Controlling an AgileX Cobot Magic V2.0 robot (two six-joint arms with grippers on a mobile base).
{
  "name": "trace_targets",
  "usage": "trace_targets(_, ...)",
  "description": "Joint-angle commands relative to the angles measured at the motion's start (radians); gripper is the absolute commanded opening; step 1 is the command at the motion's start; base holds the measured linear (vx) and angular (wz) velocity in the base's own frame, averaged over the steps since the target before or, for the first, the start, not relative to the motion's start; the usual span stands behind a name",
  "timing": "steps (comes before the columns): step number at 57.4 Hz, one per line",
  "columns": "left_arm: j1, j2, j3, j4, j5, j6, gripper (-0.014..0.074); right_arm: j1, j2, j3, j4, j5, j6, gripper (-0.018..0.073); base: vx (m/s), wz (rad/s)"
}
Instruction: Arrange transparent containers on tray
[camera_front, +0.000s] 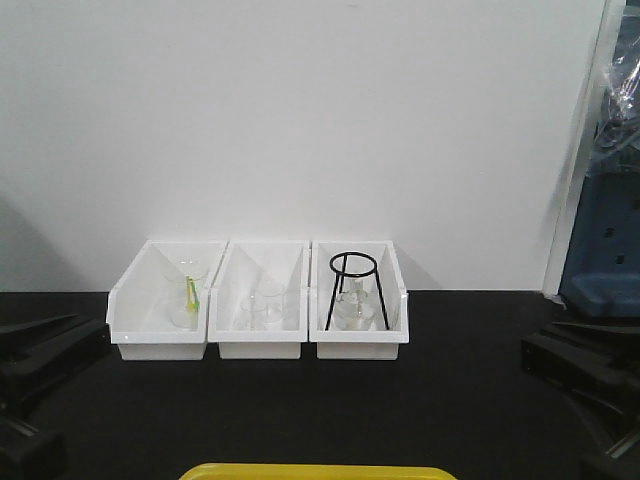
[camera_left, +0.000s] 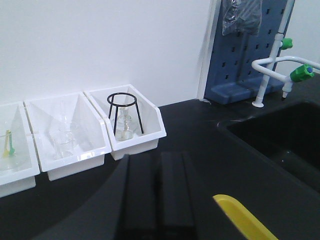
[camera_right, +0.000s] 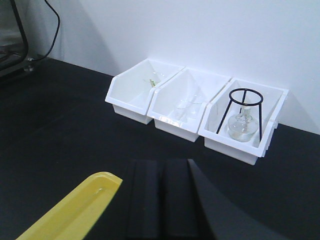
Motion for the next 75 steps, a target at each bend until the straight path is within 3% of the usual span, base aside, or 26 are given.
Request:
trace_targets(1, -0.003, -0.007, -0.028, 0.002, -0.074, -0.001, -0.0008, -0.003, -0.007, -0.029, 0.008, -0.075, -0.009, -0.0013, 0.0, 0.0)
trace_targets(19, -0.003, -0.007, -0.028, 0.006, -0.072, 0.002, -0.0008, -0.003, -0.007, -0.029, 0.008, -0.075, -0.009, -0.0013, 0.0, 0.0)
trace_targets(34, 0.007, -0.109, 0.046, 0.134, -0.028, 0.006, -0.0006, -0.003, -0.007, -0.029, 0.007, -0.075, -0.009, -0.0013, 0.0, 0.0)
trace_targets(38, 0.051, -0.196, 0.11, 0.13, -0.026, 0.007, -0.0006, -0.003, -0.007, -0.029, 0.007, -0.075, -0.009, -0.0013, 0.0, 0.0)
trace_targets(47, 0.222, -0.431, 0.297, 0.103, -0.007, 0.044, -0.0006, -0.003, -0.007, -0.029, 0.007, -0.075, -0.009, -0.0013, 0.0, 0.0)
trace_targets(58, 0.407, -0.704, 0.579, -0.057, -0.016, 0.16, -0.0006, -0.003, -0.007, -0.029, 0.007, -0.075, -0.009, -0.0013, 0.0, 0.0)
trace_targets(67, 0.494, -0.859, 0.767, -0.052, -0.082, 0.157, -0.0006, -0.003, -0.007, -0.029, 0.007, -0.075, -0.009, -0.0013, 0.0, 0.0)
trace_targets(75, 0.54, -0.856, 0.841, -0.057, -0.16, 0.146, -0.0006, -0.003, -0.007, -0.029, 0.007, -0.073, -0.009, -0.0013, 0.0, 0.0)
